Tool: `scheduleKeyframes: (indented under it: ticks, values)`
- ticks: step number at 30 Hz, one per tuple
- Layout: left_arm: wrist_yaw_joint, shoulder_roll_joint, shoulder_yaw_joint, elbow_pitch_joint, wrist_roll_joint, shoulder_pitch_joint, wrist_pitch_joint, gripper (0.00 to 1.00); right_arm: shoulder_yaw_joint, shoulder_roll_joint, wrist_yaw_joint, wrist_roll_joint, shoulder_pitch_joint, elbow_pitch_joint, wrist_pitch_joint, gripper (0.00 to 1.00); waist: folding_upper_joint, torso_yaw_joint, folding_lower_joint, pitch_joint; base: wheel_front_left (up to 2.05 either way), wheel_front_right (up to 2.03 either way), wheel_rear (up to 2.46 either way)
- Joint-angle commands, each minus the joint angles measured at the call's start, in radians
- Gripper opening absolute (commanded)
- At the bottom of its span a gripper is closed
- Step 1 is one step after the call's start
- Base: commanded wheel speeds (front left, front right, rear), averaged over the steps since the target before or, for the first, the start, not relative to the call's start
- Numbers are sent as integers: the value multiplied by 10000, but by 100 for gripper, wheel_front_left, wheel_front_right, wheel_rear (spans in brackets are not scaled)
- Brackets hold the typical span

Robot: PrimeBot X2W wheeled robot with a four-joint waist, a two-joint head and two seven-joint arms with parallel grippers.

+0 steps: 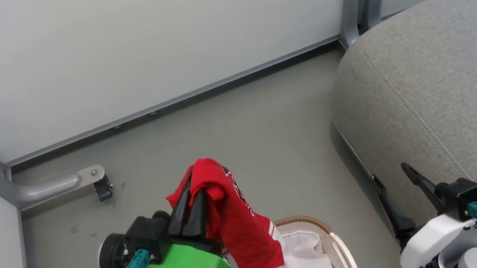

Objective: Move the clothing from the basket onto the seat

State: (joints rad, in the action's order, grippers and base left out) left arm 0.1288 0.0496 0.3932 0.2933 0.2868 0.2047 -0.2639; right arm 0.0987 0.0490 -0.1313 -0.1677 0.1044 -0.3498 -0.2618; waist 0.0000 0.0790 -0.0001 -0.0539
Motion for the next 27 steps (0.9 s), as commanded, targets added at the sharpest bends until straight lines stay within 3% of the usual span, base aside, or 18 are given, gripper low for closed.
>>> scheduleKeyframes:
  ticks: [1,14,18,27]
  values:
    - [31,18,-99,-296,-58,78,-11,0,6,41,10,-84,-219,-21,-46,100,0,-194,1,408,0,0,0]
    - [32,20,-731,-1567,95,999,-9,0,490,38,10,-49,-371,-79,-46,100,0,-206,1,580,0,0,0]
    - [33,20,-647,-1674,166,1170,-9,0,1404,52,10,98,-362,38,-46,100,0,-309,1,584,0,0,0]
    - [-105,18,-82,-1802,467,1321,-9,0,4601,527,10,-158,502,296,-46,100,0,-678,1,553,0,0,0]
